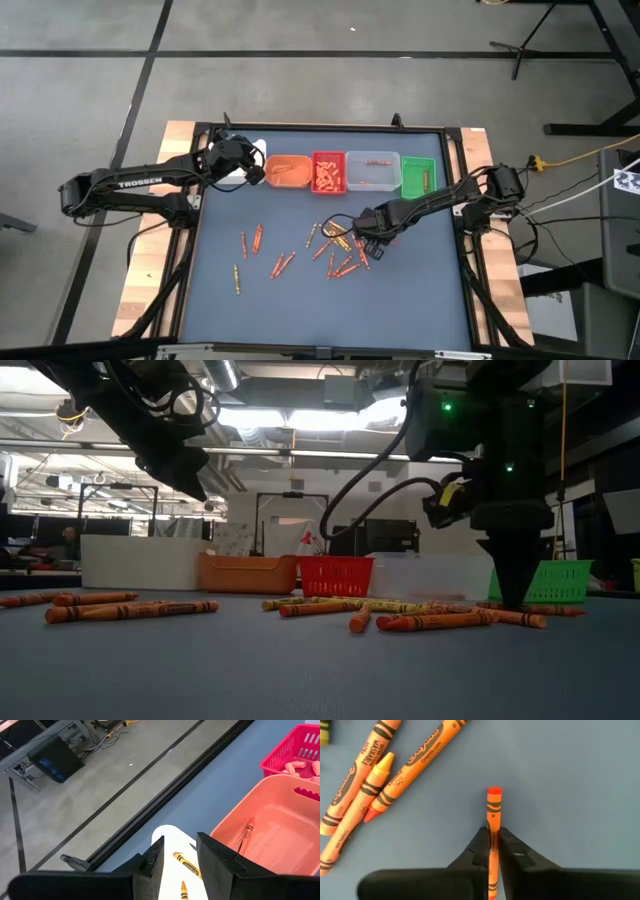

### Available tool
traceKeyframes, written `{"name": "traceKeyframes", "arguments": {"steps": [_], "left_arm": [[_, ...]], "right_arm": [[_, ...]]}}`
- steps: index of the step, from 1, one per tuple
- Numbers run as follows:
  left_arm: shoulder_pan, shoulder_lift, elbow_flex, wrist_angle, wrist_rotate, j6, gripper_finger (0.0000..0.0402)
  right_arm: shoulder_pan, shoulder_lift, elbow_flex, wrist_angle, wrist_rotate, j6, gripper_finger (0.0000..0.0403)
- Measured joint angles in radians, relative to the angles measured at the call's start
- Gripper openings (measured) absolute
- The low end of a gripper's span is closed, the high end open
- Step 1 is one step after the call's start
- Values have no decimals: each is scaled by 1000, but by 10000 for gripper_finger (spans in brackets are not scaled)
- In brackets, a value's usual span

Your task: Sort crayons

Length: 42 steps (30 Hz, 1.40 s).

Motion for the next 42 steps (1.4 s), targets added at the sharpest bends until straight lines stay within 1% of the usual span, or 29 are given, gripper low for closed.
{"name": "traceKeyframes", "arguments": {"steps": [2, 6, 10, 13, 18, 21, 24, 28, 32, 37, 39, 42], "left_arm": [[0, 0, 0, 0, 0, 0, 98], [0, 0, 0, 0, 0, 0, 98], [0, 0, 0, 0, 0, 0, 98], [0, 0, 0, 0, 0, -1, 98], [0, 0, 0, 0, 0, -2, 98], [0, 0, 0, 0, 0, -2, 98], [-9, 0, 0, 1, 5, -4, 98], [-34, 0, 0, 5, 94, -46, 98], [-75, 0, 0, 5, 191, -90, 98], [-161, 0, 0, 2, 297, -187, 98], [-206, 0, 0, -12, 325, -245, 98], [-277, 0, 0, -75, 346, -361, 98]], "right_arm": [[0, -1, 0, 0, 0, 0, 26], [-2, -22, -4, -7, 11, -9, 30], [-8, -90, -3, -12, 36, -54, 19], [-32, -161, -3, -61, 61, -80, 11], [-120, -273, -2, -226, 163, -121, 14], [-200, -334, -2, -318, 218, -140, 19], [-290, -384, -2, -354, 251, -185, 19], [-404, -413, -2, -356, 264, -306, 18], [-484, -409, -2, -354, 264, -340, 27], [-537, -405, -2, -357, 259, -341, 44], [-548, -405, -2, -364, 258, -341, 53], [-553, -405, -2, -368, 258, -341, 73]]}}
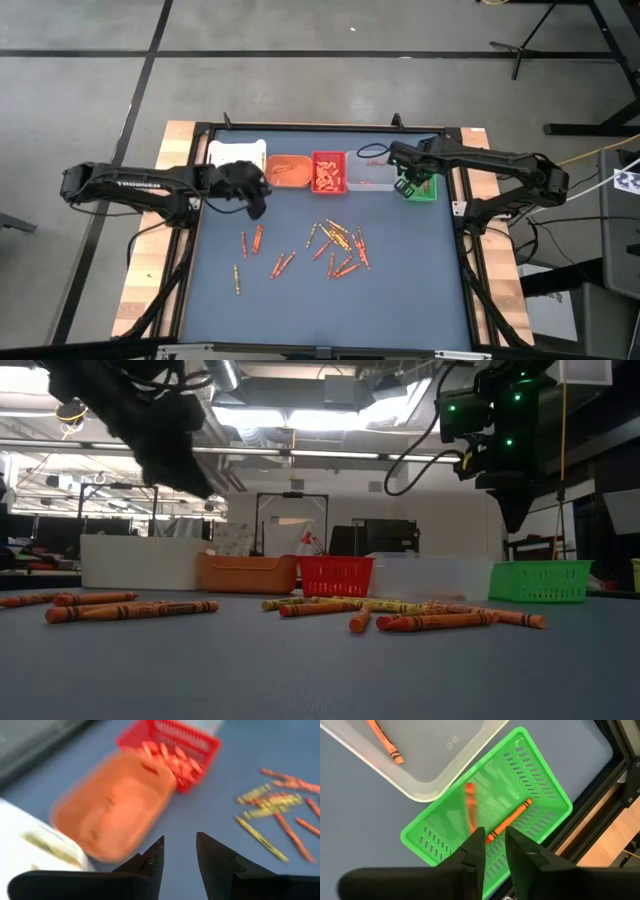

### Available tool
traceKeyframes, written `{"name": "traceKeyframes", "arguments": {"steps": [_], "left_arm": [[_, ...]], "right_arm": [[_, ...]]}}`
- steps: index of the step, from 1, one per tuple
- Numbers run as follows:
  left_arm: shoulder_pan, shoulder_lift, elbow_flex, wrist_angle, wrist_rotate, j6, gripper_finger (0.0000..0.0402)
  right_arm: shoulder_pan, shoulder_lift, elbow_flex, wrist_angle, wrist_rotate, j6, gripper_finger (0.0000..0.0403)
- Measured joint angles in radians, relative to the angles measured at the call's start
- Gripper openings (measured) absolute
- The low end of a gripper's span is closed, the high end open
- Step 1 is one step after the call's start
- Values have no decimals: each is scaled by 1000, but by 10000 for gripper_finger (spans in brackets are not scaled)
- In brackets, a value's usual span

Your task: Sort crayons

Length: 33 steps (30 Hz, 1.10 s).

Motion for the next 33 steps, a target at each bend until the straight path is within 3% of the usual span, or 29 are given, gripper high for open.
{"name": "traceKeyframes", "arguments": {"steps": [7, 14, 25, 33], "left_arm": [[-158, 0, 0, -228, 18, -380, 98], [-268, 0, 0, -370, 113, -755, 98], [-384, 19, 0, -402, 125, -1158, 98], [-436, 163, 0, -397, 226, -1344, 98]], "right_arm": [[2, 0, 0, 1, 0, 0, 114], [2, 0, 0, 3, -1, 0, 119], [2, 0, 0, 3, 0, 0, 120], [2, 0, 0, 30, -1, 0, 120]]}}
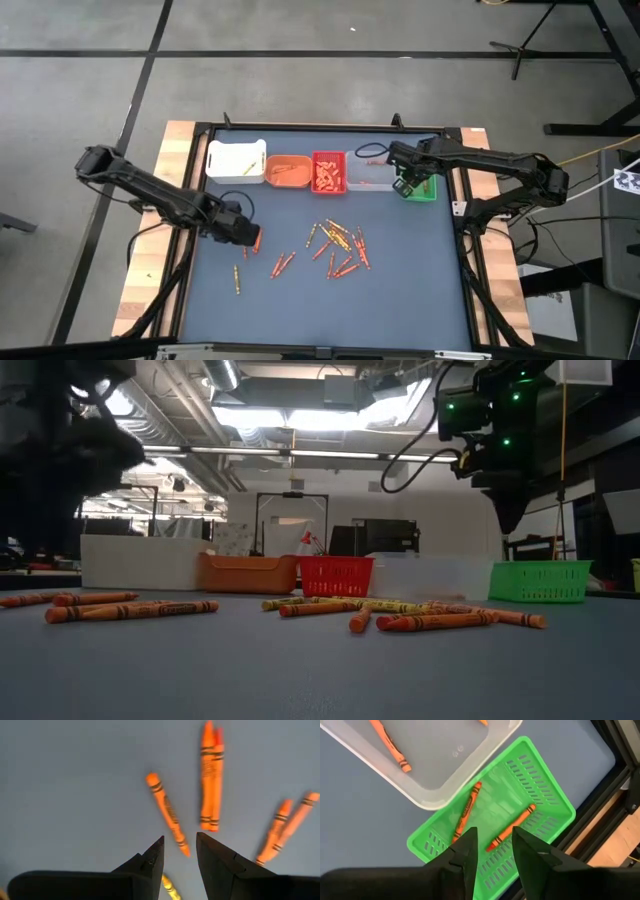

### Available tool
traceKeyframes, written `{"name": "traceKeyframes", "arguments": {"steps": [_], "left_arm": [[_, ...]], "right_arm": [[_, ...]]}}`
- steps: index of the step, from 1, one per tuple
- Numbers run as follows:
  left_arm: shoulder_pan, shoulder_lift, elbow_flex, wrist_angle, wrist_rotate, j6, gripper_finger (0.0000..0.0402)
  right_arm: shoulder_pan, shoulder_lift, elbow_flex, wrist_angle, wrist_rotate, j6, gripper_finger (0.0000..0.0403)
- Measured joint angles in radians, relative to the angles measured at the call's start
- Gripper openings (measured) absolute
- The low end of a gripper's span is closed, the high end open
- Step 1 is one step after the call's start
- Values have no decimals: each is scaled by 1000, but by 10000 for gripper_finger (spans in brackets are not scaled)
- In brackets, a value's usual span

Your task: Sort crayons

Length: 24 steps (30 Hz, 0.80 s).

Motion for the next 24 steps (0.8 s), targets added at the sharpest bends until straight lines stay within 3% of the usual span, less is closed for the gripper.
{"name": "traceKeyframes", "arguments": {"steps": [9, 24], "left_arm": [[-4, 142, 0, 68, 9, -45, 98], [-4, 255, 4, 86, 5, -72, 98]], "right_arm": [[0, 0, 0, 59, 0, 0, 120], [0, 0, 0, 84, 0, 0, 120]]}}
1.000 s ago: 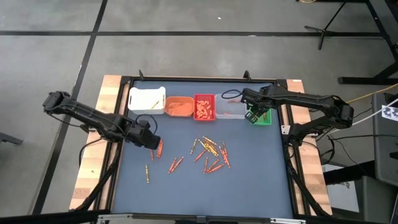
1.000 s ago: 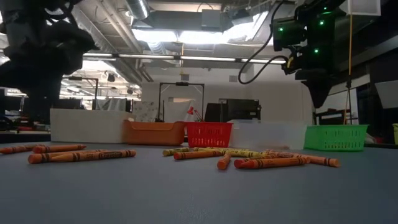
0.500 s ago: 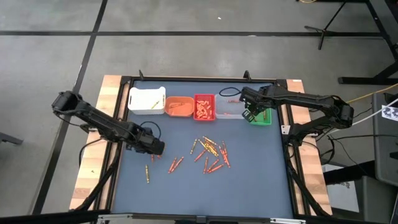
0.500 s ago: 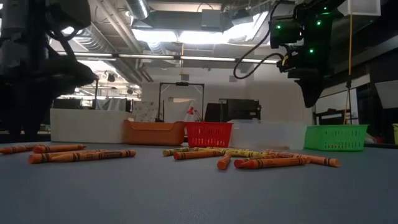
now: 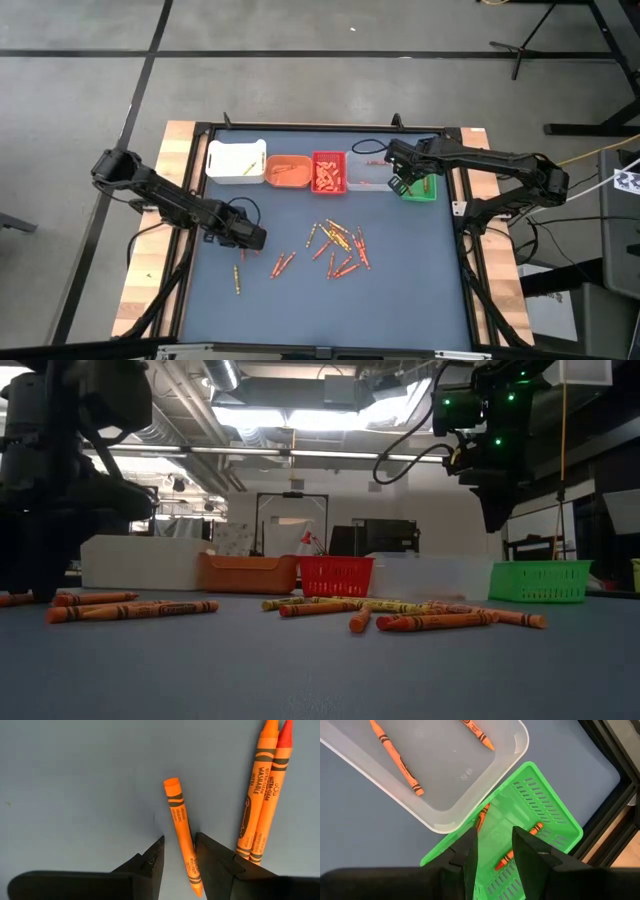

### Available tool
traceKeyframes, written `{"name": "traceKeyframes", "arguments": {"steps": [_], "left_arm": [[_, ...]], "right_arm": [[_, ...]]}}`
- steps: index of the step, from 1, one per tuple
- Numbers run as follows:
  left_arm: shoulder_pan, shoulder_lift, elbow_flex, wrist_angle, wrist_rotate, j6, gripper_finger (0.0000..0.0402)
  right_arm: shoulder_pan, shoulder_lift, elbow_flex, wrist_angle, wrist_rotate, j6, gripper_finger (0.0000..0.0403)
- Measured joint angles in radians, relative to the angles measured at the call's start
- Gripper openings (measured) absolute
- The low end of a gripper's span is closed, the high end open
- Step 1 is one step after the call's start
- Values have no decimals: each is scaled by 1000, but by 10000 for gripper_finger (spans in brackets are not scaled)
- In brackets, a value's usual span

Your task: Sort crayons

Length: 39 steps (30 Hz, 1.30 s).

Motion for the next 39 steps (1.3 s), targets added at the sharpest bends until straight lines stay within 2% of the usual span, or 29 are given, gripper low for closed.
{"name": "traceKeyframes", "arguments": {"steps": [5, 17, 25, 33, 39], "left_arm": [[0, 1, 0, -2, -1, 0, 88], [0, 2, -2, -1, -26, 23, 6], [0, -22, -6, -1, -35, 110, 7], [23, -135, -8, -2, -131, 117, 7], [90, -218, -7, 78, -249, 251, 7]], "right_arm": [[0, 0, 0, 0, 0, 0, 120], [0, 0, 0, 0, 0, 0, 120], [0, 0, 0, 0, 0, 0, 120], [0, 0, 0, 2, 0, 0, 120], [0, 0, 0, 28, 0, 0, 120]]}}
